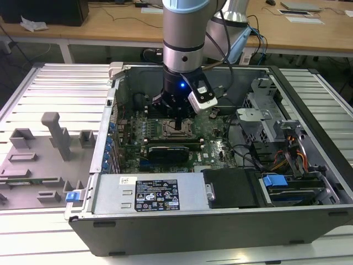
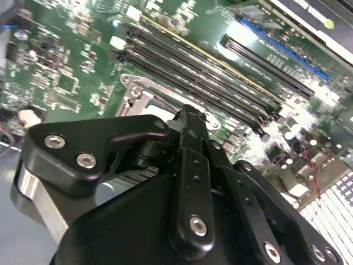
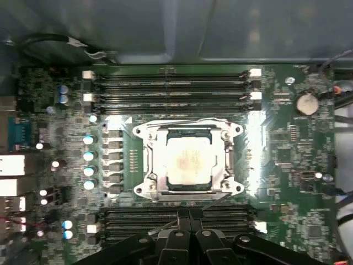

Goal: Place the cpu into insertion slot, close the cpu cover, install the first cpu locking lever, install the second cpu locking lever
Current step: 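Install the second cpu locking lever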

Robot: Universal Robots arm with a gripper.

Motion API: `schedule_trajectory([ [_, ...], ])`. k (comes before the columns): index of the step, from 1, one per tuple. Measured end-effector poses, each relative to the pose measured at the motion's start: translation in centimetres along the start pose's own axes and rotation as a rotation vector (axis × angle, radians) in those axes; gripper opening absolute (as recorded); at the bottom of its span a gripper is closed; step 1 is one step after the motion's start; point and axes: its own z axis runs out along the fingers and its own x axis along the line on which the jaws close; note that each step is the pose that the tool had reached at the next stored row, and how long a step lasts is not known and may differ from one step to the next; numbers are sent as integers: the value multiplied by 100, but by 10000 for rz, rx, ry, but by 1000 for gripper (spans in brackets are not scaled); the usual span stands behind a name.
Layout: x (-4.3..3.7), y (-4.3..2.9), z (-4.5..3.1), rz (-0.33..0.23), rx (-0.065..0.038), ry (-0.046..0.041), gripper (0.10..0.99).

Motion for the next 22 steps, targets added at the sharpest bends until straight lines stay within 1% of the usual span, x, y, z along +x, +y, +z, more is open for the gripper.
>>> schedule_trajectory([
  [1, -3, -1, 0, 4, -7, 162, 106],
  [2, -5, -2, 1, 6, -12, 296, 106],
  [3, -6, -3, 0, 8, -18, 382, 106],
  [6, -6, -3, 2, 9, -24, 382, 106],
  [7, -4, -10, 6, 6, -85, 370, 106],
  [9, 8, -29, 14, 5, -170, 351, 106],
  [12, 42, -82, 34, 1, -395, 322, 106],
  [13, 48, -93, 38, -1, -453, 314, 106],
  [14, 56, -109, 42, -6, -553, 301, 106],
  [16, 68, -135, 49, -10, -711, 279, 106],
  [17, 75, -153, 53, -12, -809, 265, 106],
  [18, 80, -167, 55, -13, -875, 252, 106],
  [19, 88, -189, 58, -16, -970, 232, 106],
  [20, 95, -210, 64, -19, -1044, 210, 106],
  [22, 96, -215, 64, -19, -1051, 210, 106],
])
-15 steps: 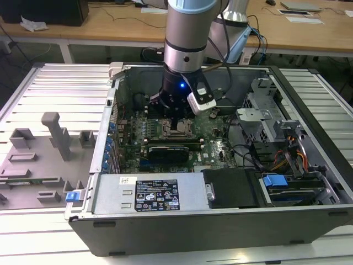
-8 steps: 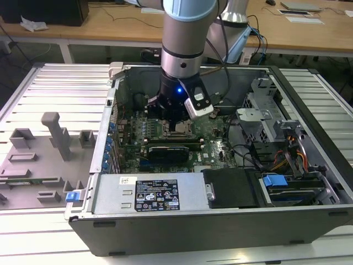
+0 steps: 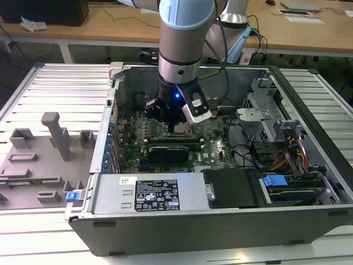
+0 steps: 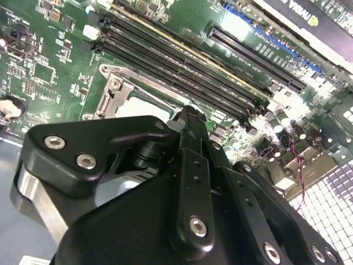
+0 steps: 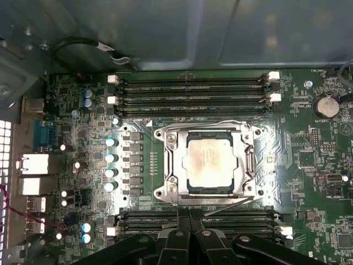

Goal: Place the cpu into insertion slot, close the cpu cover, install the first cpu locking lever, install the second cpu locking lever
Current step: 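Install the second cpu locking lever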

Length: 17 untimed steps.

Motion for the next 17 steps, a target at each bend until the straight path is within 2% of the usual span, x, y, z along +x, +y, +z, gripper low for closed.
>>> schedule_trajectory([
  [9, 27, -21, 52, -4, -17, -19, 106],
  [11, 36, -41, 56, -10, -64, -41, 106],
  [17, 56, -101, 84, -21, -313, -106, 106],
])
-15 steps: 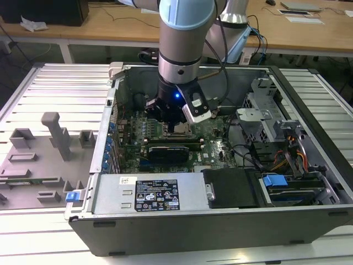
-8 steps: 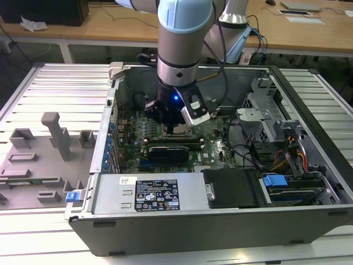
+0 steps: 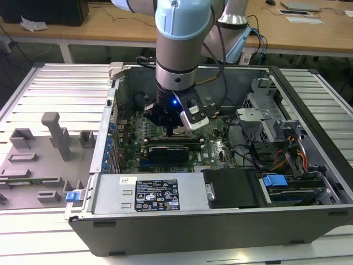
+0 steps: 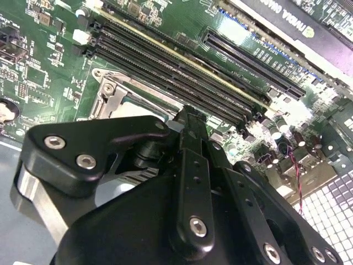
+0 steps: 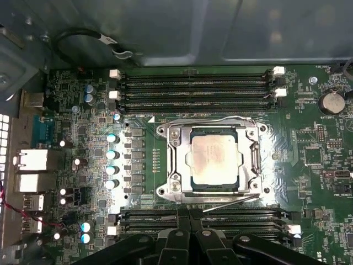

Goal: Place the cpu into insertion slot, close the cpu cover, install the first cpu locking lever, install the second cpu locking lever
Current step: 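Install the second cpu locking lever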

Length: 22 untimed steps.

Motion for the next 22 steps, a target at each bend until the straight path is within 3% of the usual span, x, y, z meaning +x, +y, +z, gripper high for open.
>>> schedule_trajectory([
  [7, 118, -26, 58, -27, -203, -150, 106],
  [11, 148, -43, 80, -42, -307, -233, 106],
  [15, 184, -57, 101, -59, -540, -335, 106],
  [22, 214, -74, 180, -78, -654, -435, 106],
])
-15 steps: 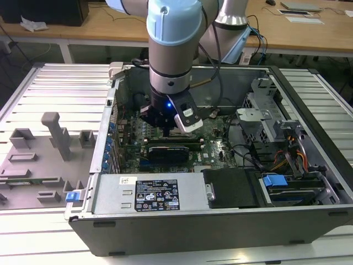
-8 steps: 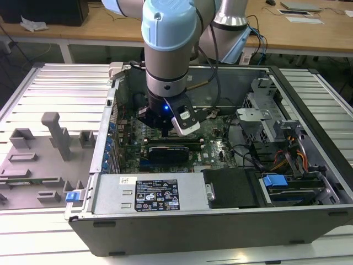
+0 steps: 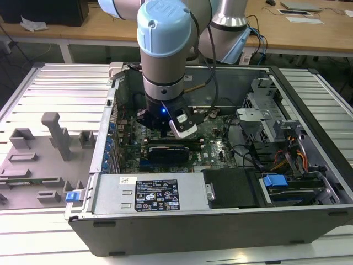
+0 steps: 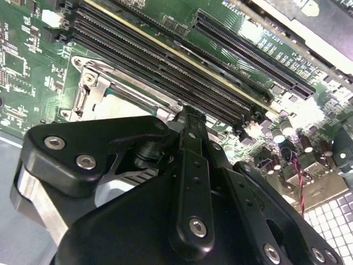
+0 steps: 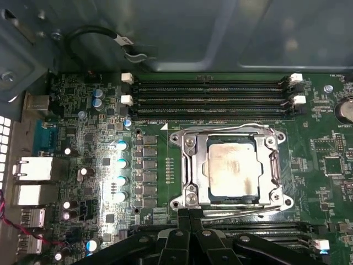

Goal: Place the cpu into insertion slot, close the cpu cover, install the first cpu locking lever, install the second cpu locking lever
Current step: 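Install the second cpu locking lever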

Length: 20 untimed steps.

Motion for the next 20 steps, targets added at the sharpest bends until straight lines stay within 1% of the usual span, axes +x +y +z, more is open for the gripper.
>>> schedule_trajectory([
  [2, 32, -6, 27, -11, -34, -53, 106],
  [4, 51, 1, 51, -25, -44, -119, 106],
  [8, 56, 19, 75, -36, -53, -168, 106],
  [15, 95, 45, 123, -69, -58, -310, 106],
  [17, 129, 49, 131, -79, -57, -358, 106],
  [20, 178, 49, 137, -84, -55, -383, 106],
])
